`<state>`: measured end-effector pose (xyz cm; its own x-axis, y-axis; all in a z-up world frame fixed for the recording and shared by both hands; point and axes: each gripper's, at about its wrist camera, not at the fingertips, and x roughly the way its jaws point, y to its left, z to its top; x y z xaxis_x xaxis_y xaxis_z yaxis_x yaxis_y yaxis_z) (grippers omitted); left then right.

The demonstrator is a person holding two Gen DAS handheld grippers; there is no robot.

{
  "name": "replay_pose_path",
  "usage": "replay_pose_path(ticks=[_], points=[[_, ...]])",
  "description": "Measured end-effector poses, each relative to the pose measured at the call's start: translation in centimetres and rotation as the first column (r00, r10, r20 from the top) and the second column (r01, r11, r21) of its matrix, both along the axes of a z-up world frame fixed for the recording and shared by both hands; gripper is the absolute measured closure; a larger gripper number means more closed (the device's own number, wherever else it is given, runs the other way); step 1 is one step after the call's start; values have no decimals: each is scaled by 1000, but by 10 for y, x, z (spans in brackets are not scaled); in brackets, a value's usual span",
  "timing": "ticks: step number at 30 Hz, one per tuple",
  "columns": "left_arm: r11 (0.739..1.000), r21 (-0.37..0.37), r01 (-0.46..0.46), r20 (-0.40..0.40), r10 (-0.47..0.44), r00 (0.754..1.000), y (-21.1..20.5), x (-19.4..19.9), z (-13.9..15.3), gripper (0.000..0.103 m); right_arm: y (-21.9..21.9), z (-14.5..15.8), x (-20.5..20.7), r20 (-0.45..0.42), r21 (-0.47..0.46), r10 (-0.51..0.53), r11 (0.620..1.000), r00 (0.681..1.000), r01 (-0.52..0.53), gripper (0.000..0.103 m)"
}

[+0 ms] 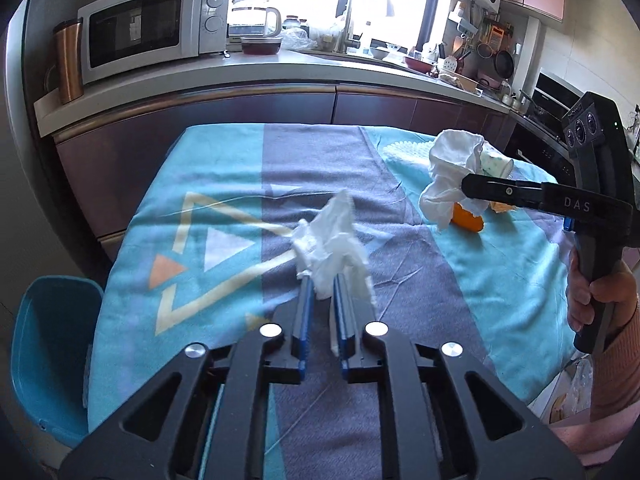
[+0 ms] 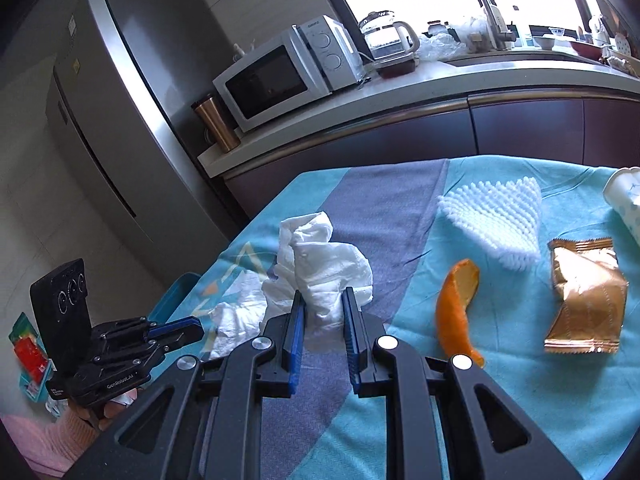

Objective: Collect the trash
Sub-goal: 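Grasp a white tissue with the left tool while the right tool grasps another tissue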

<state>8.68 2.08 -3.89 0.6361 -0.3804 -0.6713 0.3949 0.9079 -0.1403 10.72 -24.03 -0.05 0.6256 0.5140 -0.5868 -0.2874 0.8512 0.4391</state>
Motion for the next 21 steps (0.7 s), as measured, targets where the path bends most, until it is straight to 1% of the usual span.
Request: replay_pose_path(ticks=[1, 5, 6, 8, 11, 13, 16, 19, 21], points=[[1000, -1, -11, 2, 11, 1000, 4, -2, -1, 75, 3, -2, -1, -4, -4, 3, 1000, 1000, -3, 86], [999, -51, -12, -12, 11, 1000, 13, -5, -3, 68, 8, -7, -4, -15, -8, 5, 1000, 1000, -5, 86], [999, -54, -6, -13, 5, 1000, 11, -3, -3, 66, 9, -8, -3, -18, -11, 1, 1000, 1000, -1, 86], [998, -67, 19, -16, -21, 1000, 4, -1, -3, 60, 9, -10, -3, -25, -2, -4, 1000, 1000, 4, 86], [995, -83, 56, -26, -59, 998, -10, 6, -4, 60, 7, -12, -5, -28, 6, -17, 1000, 999, 17, 86], [995, -78, 62, -41, -65, 997, -20, 13, -8, 59, 6, -14, -6, -32, 9, -25, 1000, 999, 25, 85], [994, -84, 64, -102, -73, 992, -31, 29, -19, 59, 5, -19, -7, -45, 13, -30, 999, 999, 31, 85], [994, -93, 49, -180, -66, 981, -37, 44, -33, 62, 4, -23, -8, -55, 14, -34, 999, 998, 34, 85], [994, -99, 39, -189, -57, 980, -37, 46, -35, 69, 4, -25, -9, -57, 17, -36, 999, 998, 37, 85]])
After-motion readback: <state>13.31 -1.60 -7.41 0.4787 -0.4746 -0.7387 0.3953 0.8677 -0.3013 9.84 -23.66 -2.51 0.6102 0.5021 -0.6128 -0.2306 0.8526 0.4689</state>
